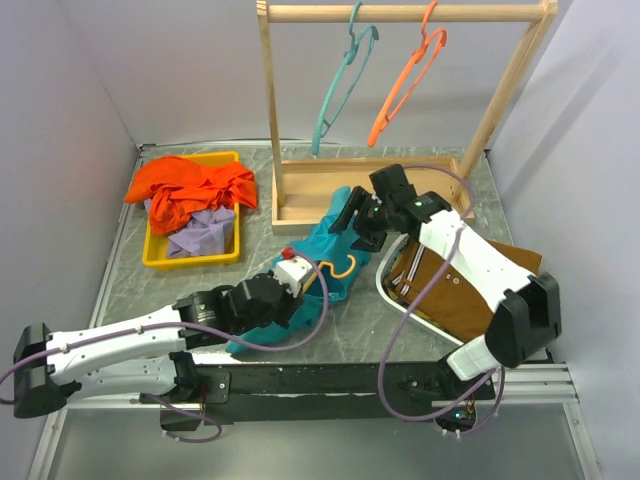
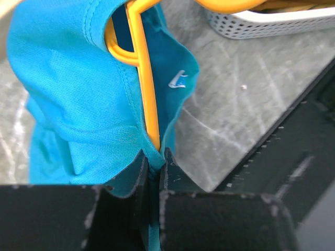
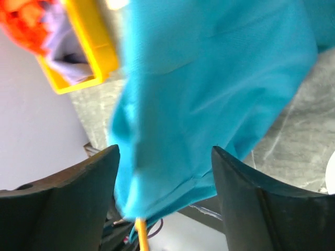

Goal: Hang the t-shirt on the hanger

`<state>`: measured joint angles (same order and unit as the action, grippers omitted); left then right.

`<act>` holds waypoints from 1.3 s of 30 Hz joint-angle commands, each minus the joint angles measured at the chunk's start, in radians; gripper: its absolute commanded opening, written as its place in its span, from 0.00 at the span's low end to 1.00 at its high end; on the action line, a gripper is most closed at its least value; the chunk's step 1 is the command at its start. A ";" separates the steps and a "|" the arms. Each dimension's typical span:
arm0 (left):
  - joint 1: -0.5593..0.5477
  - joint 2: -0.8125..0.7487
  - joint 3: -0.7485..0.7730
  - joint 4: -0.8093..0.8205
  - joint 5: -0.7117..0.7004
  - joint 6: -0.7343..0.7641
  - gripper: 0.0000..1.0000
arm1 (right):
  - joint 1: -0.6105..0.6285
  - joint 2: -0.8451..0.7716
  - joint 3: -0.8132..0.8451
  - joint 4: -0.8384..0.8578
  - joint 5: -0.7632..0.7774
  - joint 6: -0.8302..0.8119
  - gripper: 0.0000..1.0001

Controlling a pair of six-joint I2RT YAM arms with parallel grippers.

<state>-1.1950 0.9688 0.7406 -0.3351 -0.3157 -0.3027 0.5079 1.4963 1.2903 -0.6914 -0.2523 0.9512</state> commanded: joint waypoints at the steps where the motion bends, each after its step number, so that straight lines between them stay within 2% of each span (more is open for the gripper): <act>1: 0.029 -0.077 -0.029 0.062 0.142 -0.124 0.01 | 0.001 -0.114 0.035 0.075 0.027 -0.074 0.80; 6: 0.054 -0.137 -0.060 0.061 0.228 -0.220 0.01 | 0.003 -0.214 -0.035 0.183 -0.008 -0.084 0.86; 13: 0.100 -0.238 -0.076 0.035 0.303 -0.358 0.01 | 0.004 -0.341 -0.097 0.303 0.013 -0.140 0.86; 20: 0.150 -0.343 -0.096 0.027 0.340 -0.463 0.01 | 0.038 -0.462 -0.146 0.351 0.133 -0.212 0.85; 25: 0.212 -0.378 -0.054 -0.022 0.378 -0.507 0.01 | 0.047 -0.498 -0.138 0.330 0.191 -0.256 0.85; 31: 0.366 -0.338 0.092 -0.099 0.420 -0.494 0.01 | 0.050 -0.535 -0.129 0.320 0.223 -0.272 0.85; 34: 0.480 -0.289 0.180 -0.137 0.480 -0.466 0.01 | 0.050 -0.551 -0.128 0.320 0.234 -0.281 0.85; 37: 0.633 -0.228 0.232 -0.118 0.665 -0.457 0.01 | 0.050 -0.562 -0.129 0.316 0.248 -0.288 0.84; 38: 0.716 -0.217 0.241 -0.096 0.717 -0.458 0.01 | 0.053 -0.564 -0.129 0.314 0.249 -0.290 0.85; 39: 0.756 -0.203 0.244 -0.059 0.819 -0.463 0.01 | 0.052 -0.567 -0.129 0.311 0.251 -0.292 0.85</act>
<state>-0.5995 0.7174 0.9310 -0.4843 0.2214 -0.7849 0.5526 0.9600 1.1492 -0.3973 -0.0360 0.6891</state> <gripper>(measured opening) 0.083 0.847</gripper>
